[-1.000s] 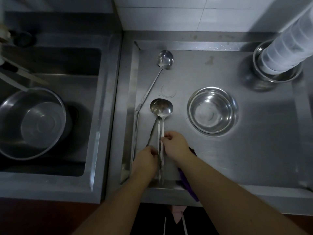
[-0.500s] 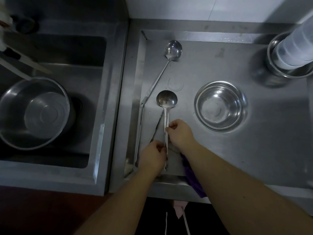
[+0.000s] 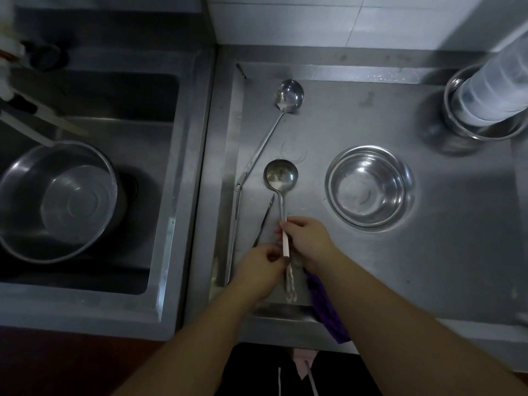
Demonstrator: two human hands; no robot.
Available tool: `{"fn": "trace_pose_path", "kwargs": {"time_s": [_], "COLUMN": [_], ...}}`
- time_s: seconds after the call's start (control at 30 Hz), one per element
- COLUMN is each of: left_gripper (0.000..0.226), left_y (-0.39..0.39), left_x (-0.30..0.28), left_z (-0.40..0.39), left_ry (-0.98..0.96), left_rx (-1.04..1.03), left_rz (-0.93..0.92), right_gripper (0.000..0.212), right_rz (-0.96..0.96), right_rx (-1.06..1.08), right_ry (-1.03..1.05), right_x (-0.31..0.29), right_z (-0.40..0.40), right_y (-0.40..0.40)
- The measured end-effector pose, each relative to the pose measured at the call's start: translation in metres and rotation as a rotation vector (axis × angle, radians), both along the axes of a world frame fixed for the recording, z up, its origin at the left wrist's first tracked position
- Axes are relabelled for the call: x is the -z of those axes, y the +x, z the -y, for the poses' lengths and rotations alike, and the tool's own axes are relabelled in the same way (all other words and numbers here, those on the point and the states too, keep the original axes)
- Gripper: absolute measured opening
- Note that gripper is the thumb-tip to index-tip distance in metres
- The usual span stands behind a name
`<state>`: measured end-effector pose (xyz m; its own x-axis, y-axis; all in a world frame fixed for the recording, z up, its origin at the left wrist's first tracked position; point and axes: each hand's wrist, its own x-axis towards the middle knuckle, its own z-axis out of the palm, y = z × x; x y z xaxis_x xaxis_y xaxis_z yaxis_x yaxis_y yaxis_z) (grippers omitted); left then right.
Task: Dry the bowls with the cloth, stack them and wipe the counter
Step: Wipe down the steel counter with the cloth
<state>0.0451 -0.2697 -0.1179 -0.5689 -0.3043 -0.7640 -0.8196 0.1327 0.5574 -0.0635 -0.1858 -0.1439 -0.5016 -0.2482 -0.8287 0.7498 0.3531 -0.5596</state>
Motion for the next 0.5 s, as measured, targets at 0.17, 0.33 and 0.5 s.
{"fn": "trace_pose_path", "kwargs": {"time_s": [0.17, 0.33, 0.5], "left_gripper": [0.024, 0.015, 0.029], "left_y": [-0.028, -0.095, -0.141], "left_x": [-0.021, -0.015, 0.007], "left_z": [0.032, 0.088, 0.107], "left_ry": [-0.308, -0.555, -0.684], "left_rx": [0.146, 0.140, 0.230], "left_rz": [-0.091, -0.147, -0.115], "right_gripper": [0.022, 0.020, 0.016], "right_rz": [-0.001, -0.004, 0.043], "right_rx": [0.125, 0.210, 0.274], "right_ry": [-0.039, -0.048, -0.031], "right_x": [-0.005, -0.006, -0.005], "right_z": [-0.012, -0.018, -0.023], "right_y": [-0.011, -0.027, -0.039]}}
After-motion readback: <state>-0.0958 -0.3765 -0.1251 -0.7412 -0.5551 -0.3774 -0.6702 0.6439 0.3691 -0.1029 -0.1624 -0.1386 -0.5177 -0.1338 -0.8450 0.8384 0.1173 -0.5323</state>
